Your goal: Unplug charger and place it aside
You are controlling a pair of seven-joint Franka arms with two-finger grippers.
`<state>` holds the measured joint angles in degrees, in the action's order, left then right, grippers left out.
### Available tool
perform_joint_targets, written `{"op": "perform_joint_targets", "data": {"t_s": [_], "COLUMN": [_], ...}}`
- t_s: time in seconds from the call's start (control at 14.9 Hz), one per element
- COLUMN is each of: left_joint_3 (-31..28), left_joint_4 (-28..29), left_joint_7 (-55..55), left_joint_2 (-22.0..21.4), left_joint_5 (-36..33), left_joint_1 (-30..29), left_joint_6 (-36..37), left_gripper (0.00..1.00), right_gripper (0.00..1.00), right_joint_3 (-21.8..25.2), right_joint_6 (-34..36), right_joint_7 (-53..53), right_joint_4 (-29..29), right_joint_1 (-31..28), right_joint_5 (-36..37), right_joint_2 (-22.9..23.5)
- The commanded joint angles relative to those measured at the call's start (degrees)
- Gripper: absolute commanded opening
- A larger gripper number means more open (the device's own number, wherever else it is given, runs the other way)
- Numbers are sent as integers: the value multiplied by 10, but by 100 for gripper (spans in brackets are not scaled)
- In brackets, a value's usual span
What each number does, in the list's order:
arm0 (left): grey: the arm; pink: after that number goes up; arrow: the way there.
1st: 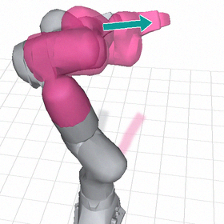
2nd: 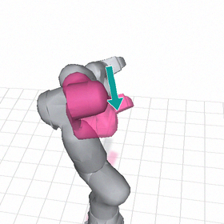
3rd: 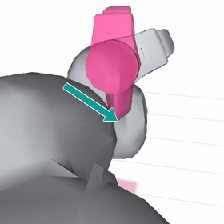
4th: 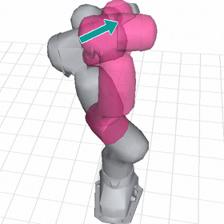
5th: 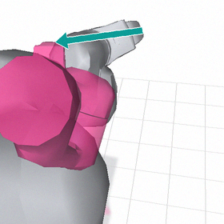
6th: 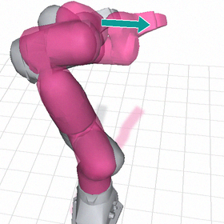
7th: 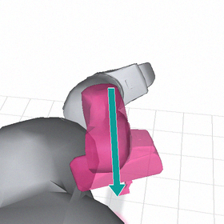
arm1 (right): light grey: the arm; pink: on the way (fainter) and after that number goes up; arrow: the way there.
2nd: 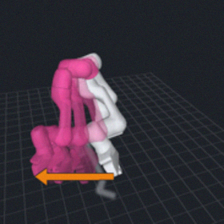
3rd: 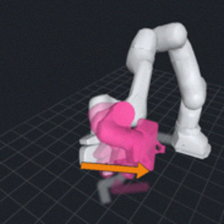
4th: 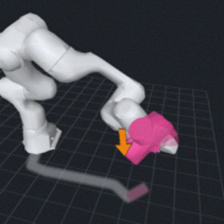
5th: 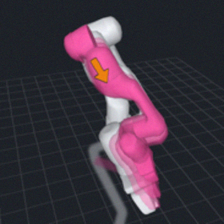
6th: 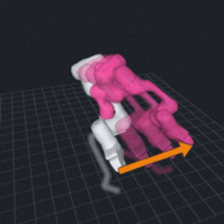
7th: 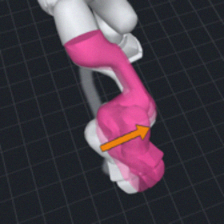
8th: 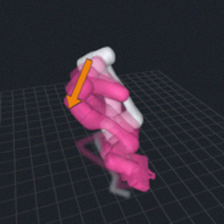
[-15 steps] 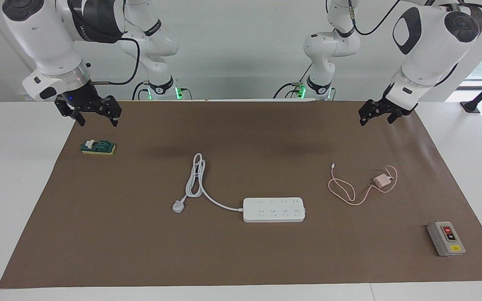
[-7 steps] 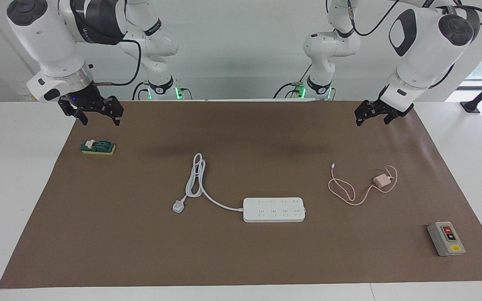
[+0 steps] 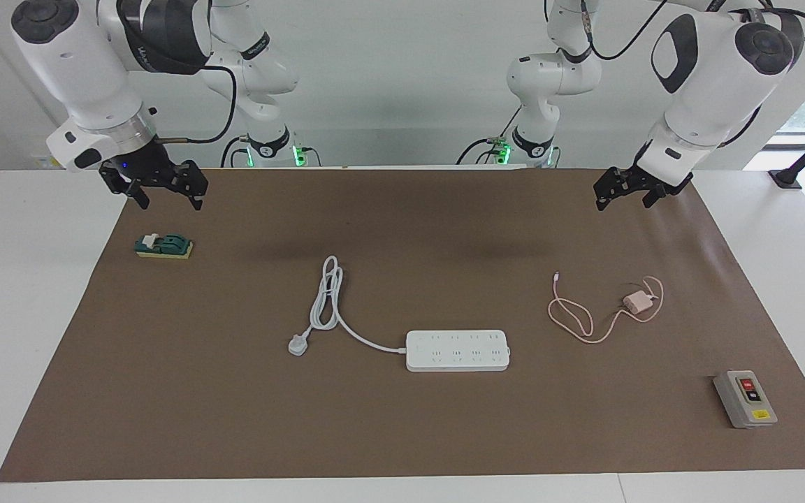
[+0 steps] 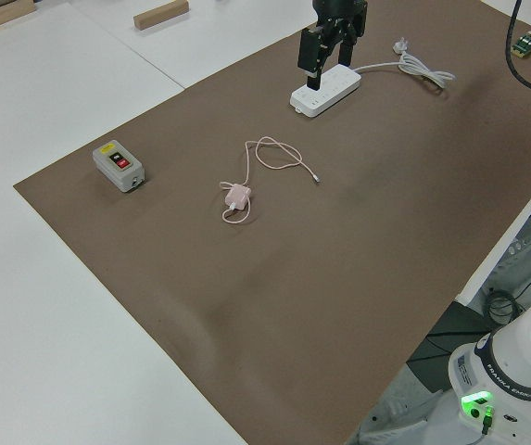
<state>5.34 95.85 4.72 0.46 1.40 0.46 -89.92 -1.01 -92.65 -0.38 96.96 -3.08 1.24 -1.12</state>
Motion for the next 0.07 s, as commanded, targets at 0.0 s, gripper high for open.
{"op": "perform_joint_targets", "data": {"t_s": [0.0], "left_joint_3": [-2], "left_joint_4": [-29], "left_joint_7": [-10], "left_joint_2": [15], "left_joint_5": [1], "left_joint_1": [-2], "left_joint_6": [17], "left_gripper": [100], "right_gripper": [100], "right_joint_3": [-2], "right_joint_6": [-2], "right_joint_7": [-10], "right_joint_4": [13], "right_joint_1": [-1], "right_joint_5": [-8], "right_joint_2": [-16]}}
